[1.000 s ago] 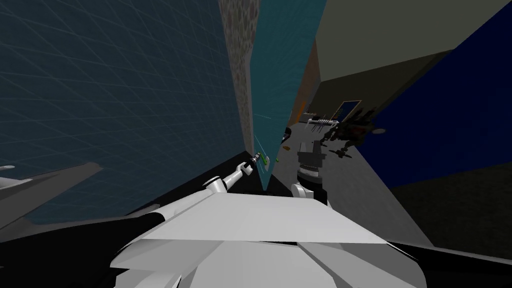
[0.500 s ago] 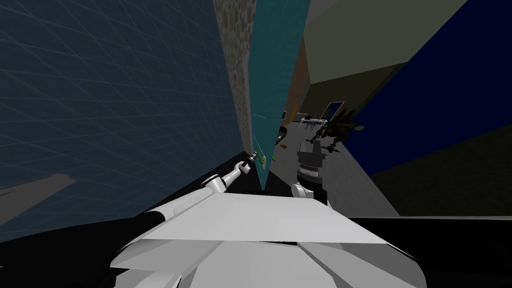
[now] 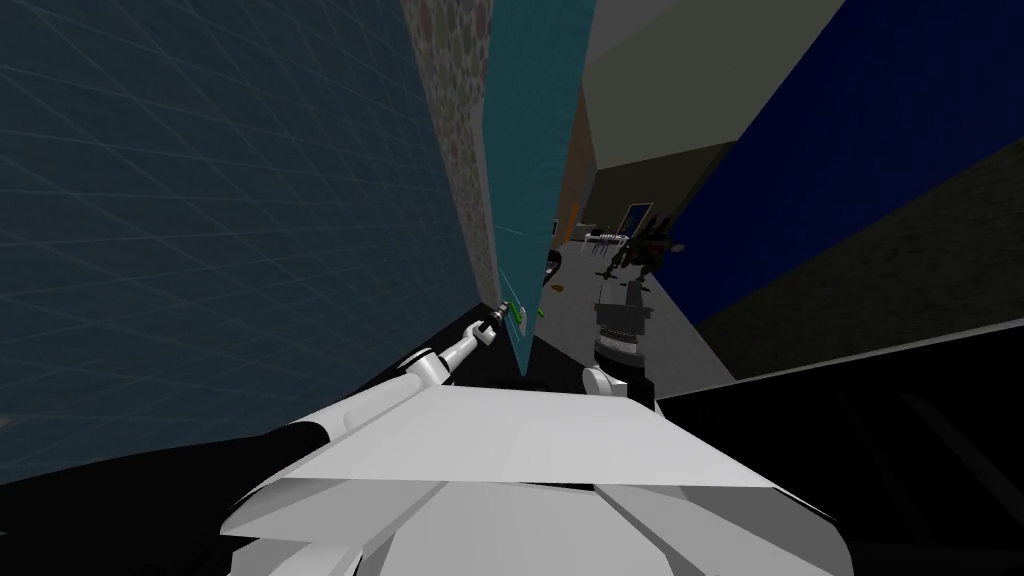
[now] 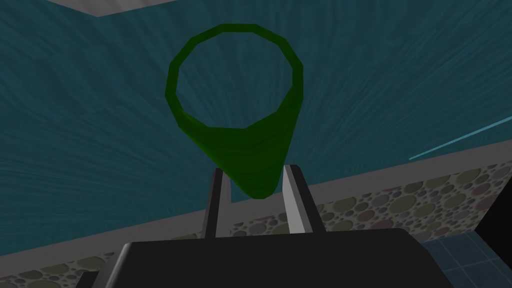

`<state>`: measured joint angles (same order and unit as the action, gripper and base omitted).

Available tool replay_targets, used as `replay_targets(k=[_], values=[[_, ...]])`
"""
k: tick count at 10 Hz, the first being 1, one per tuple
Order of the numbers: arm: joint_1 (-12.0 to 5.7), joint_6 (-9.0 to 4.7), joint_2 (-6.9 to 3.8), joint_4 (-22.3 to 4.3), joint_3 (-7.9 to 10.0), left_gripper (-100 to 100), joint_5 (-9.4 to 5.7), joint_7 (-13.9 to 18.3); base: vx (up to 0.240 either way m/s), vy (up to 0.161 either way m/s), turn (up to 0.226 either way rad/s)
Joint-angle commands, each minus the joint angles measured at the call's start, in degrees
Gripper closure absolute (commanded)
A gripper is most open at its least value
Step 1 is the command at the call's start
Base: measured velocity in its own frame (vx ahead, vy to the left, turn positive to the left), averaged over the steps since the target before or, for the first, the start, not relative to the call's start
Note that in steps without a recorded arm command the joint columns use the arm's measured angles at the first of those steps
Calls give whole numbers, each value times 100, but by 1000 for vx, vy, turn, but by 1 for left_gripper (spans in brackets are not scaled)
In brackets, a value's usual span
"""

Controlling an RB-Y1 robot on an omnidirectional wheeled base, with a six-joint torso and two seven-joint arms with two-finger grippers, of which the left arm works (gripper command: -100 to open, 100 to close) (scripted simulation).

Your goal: Pull the door open

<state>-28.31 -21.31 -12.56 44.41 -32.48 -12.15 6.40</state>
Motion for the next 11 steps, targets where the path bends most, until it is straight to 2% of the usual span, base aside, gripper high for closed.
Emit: replay_targets(k=[1, 3, 5, 11], values=[[-26, -25, -3, -181, 33, 100, 13, 27, -15, 27, 17], [-54, -85, -9, -261, 100, 100, 69, 97, -10, 10, -62], [-54, -85, -9, -261, 100, 100, 69, 97, -8, 13, -34], [-237, -483, -6, -767, 523, 100, 432, 558, -41, 26, -225]])
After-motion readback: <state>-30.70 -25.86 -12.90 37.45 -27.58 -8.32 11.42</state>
